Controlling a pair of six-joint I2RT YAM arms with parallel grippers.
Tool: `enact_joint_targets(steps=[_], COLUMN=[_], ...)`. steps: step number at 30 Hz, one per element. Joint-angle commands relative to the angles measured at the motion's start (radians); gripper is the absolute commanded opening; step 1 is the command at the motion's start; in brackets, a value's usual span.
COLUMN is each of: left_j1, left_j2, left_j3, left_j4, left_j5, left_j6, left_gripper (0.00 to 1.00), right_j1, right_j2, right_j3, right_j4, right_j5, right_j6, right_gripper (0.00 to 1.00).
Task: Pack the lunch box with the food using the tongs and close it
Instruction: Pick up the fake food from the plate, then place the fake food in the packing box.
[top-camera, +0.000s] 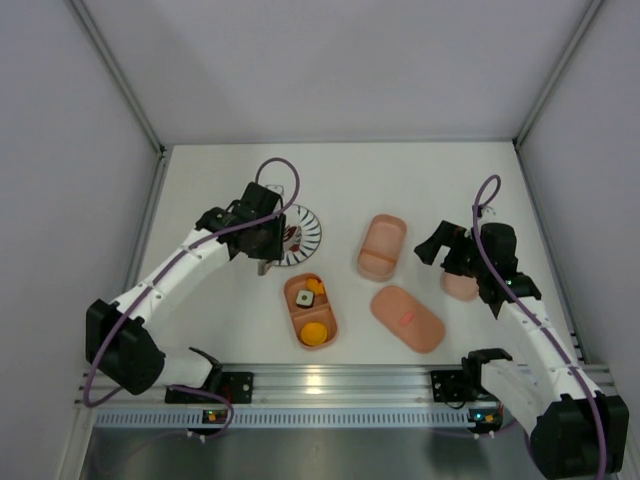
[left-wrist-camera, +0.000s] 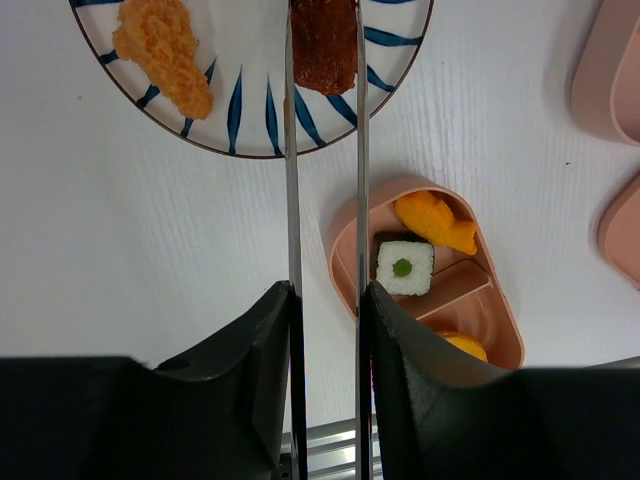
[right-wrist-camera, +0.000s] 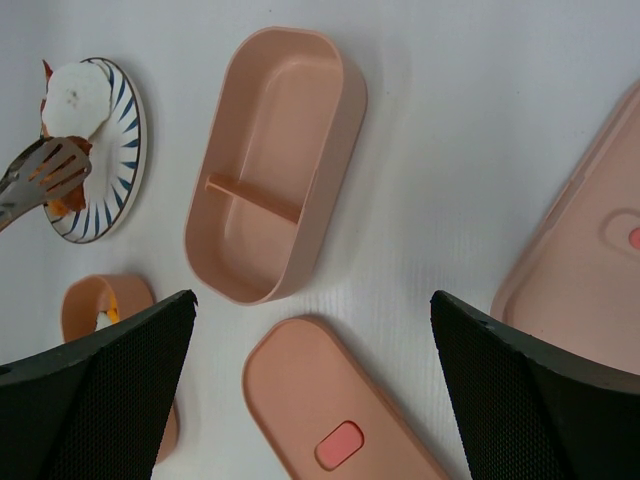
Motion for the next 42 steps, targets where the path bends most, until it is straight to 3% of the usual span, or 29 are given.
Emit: enact_joint_targets(steps=[1,15,27,42], left_j1=[0.004,-0.01,-0.185,-0.28], left_j2=[-0.044,-0.045,0.028,0.136], left_j3=[0.063,0.166,0.276,0.327], left_j4=[-0.009,-0.048,-0.087,-0.065], left_j5=[-0.003,0.148,0.179,0.236], left_j6=[0.023,0.082,0.137,0.143], left_gripper=[0.18,0.17,0.17,0.18], right_j1=[-0.016,-0.016,-0.016,-0.016], right_j2=[-0.019,-0.019,-0.034,-0.062], right_j3=[0.005,0.009,0.012,0.015], right_j4=[0.053,0.051,0.031,0.001], right_j5=[0.001,0.003,0.01,0.024], right_j6=[0.007,0.014,0.013,0.002], right_gripper=[0.99,0.99,0.99,1.0])
